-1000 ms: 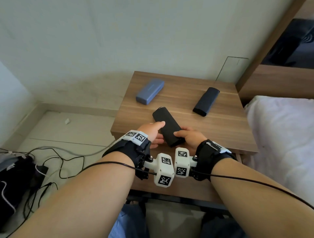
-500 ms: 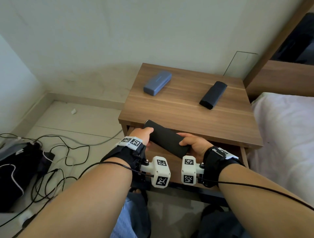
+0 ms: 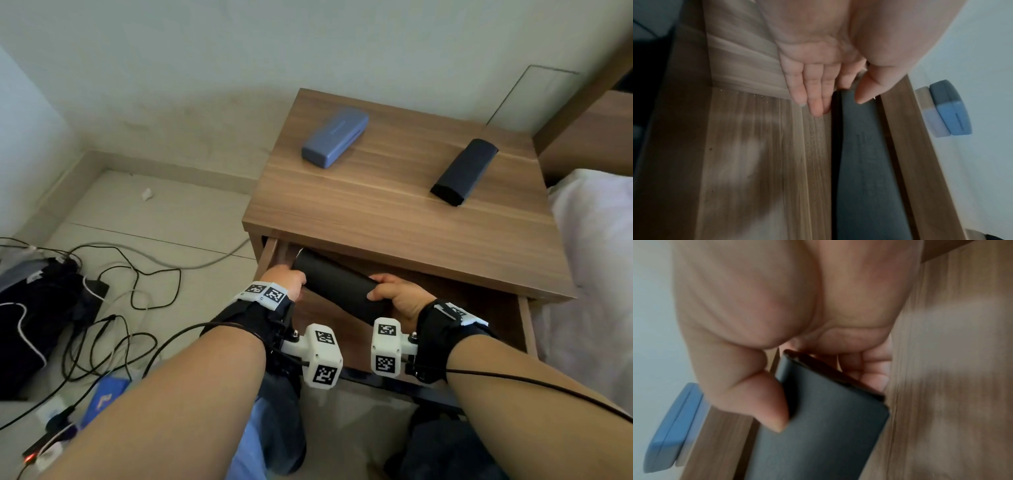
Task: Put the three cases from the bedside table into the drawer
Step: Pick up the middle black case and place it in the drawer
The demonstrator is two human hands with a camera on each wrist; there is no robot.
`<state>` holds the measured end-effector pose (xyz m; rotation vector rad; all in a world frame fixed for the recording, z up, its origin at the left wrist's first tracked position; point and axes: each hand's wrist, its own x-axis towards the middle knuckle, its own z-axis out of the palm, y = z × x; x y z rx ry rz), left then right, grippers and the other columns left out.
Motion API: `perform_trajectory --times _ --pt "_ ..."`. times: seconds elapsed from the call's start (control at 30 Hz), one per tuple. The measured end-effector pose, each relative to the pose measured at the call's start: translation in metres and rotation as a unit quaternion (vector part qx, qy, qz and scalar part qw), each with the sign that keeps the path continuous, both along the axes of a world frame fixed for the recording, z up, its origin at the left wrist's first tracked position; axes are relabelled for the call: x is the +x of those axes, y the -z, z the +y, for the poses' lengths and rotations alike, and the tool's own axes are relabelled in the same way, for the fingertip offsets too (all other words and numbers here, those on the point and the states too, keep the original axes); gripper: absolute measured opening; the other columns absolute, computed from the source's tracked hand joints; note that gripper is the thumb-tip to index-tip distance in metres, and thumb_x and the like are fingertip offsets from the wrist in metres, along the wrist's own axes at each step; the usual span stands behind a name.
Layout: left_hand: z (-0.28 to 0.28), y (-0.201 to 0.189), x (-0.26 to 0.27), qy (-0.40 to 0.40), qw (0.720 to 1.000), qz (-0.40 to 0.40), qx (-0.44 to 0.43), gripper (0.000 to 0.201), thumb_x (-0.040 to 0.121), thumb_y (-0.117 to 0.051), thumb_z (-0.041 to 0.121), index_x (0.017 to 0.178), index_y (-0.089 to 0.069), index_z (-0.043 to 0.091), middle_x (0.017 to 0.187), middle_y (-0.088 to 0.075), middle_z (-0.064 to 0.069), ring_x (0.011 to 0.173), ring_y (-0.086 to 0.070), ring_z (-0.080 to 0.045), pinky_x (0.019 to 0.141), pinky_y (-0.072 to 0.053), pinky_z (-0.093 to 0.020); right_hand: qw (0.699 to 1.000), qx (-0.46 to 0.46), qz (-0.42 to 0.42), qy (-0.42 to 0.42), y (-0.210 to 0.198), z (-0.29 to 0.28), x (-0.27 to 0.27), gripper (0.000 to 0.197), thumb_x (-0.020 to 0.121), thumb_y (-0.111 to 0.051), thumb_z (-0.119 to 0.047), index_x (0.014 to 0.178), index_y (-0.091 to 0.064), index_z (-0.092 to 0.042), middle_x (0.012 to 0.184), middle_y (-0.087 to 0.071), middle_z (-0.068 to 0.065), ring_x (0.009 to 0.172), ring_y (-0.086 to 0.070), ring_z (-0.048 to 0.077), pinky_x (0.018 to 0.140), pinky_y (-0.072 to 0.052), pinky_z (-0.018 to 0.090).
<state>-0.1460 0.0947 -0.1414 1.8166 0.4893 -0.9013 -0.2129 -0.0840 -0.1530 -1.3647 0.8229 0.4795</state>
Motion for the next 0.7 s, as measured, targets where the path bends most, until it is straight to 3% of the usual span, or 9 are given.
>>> perform_trajectory --times 0.07,0.13,0.23,0.3,0.4,0.47,0.53,0.63,0.7 --pt "0.000 0.007 0.004 -0.001 1.000 0.004 0.010 0.044 0.088 -0.050 0.012 0.130 -0.051 0.000 0.120 -0.063 -0.017 0.108 -0.063 -0.031 0.075 -0.044 -0.030 1.000 -0.013 0.004 0.001 0.004 0.002 0.006 0.031 0.085 -0.049 0.006 0.110 -0.049 -0.011 0.085 -0.055 0.009 0.071 -0.053 0.021 0.055 -0.046 0.026" --pt "0.000 0.012 0.006 -0.011 1.000 0.005 0.016 0.043 0.088 -0.050 0.015 0.128 -0.053 -0.001 0.131 -0.060 -0.020 0.121 -0.058 -0.034 0.081 -0.044 -0.033 1.000 -0.026 0.008 0.003 0.007 0.003 0.009 0.033 0.085 -0.051 0.004 0.114 -0.049 -0.012 0.083 -0.055 0.007 0.070 -0.053 0.018 0.051 -0.048 0.022" --pt "-0.002 0.021 0.011 -0.013 1.000 0.006 0.021 0.046 0.085 -0.053 0.021 0.127 -0.053 0.002 0.131 -0.059 -0.020 0.121 -0.058 -0.034 0.093 -0.048 -0.039 0.999 -0.021 0.013 0.029 0.015 0.004 0.015 0.027 0.085 -0.053 0.004 0.108 -0.055 -0.009 0.084 -0.058 0.011 0.068 -0.055 0.020 0.038 -0.047 0.014" --pt "-0.002 0.021 0.010 -0.008 0.999 0.006 0.033 0.058 0.079 -0.054 0.029 0.132 -0.048 0.005 0.131 -0.059 -0.020 0.120 -0.058 -0.035 0.100 -0.046 -0.041 0.998 -0.024 0.029 0.042 0.021 0.004 0.020 0.015 0.085 -0.054 0.001 0.097 -0.060 -0.005 0.080 -0.058 0.012 0.063 -0.055 0.021 0.039 -0.047 0.016" --pt "0.000 0.023 0.006 0.012 0.996 0.000 0.091 0.071 0.084 -0.051 0.032 0.147 -0.026 0.013 0.142 -0.048 -0.018 0.126 -0.051 -0.035 0.101 -0.040 -0.034 0.995 -0.034 0.062 0.076 0.028 0.007 0.025 0.004 0.085 -0.059 -0.003 0.081 -0.059 -0.001 0.069 -0.057 0.013 0.039 -0.060 0.018 0.033 -0.043 0.016" --pt "0.000 0.025 0.003 0.012 0.993 0.001 0.116 0.070 0.087 -0.050 0.031 0.149 -0.021 0.013 0.148 -0.041 -0.016 0.131 -0.045 -0.034 0.101 -0.036 -0.033 0.993 -0.043 0.068 0.082 0.034 0.008 0.029 0.007 0.084 -0.060 -0.004 0.089 -0.059 0.002 0.055 -0.061 0.012 0.025 -0.055 0.012 0.029 -0.040 0.013" --pt "0.000 0.024 0.002 0.007 0.993 0.007 0.118 0.063 0.088 -0.048 0.030 0.145 -0.030 0.010 0.142 -0.046 -0.018 0.126 -0.048 -0.035 0.097 -0.037 -0.034 0.993 -0.049 0.066 0.082 0.035 0.008 0.033 0.014 0.085 -0.060 -0.005 0.097 -0.056 0.001 0.036 -0.060 0.005 0.022 -0.052 0.010 0.027 -0.037 0.012" --pt "0.000 0.016 0.011 -0.026 0.996 0.026 0.086 0.046 0.094 -0.043 0.028 0.135 -0.046 0.006 0.110 -0.057 -0.018 0.106 -0.053 -0.034 0.088 -0.040 -0.032 0.992 -0.020 0.043 0.117 0.033 0.013 0.043 0.016 0.087 -0.059 -0.007 0.103 -0.062 -0.002 0.038 -0.060 0.006 0.022 -0.052 0.008 0.026 -0.035 0.010" --pt "0.001 0.014 0.017 -0.032 0.997 0.032 0.057 0.048 0.093 -0.046 0.030 0.133 -0.049 0.005 0.124 -0.057 -0.020 0.116 -0.054 -0.035 0.098 -0.042 -0.034 0.990 -0.010 0.036 0.138 0.038 0.018 0.052 0.020 0.086 -0.062 -0.010 0.105 -0.064 -0.002 0.048 -0.064 0.006 0.029 -0.057 0.010 0.028 -0.039 0.012"
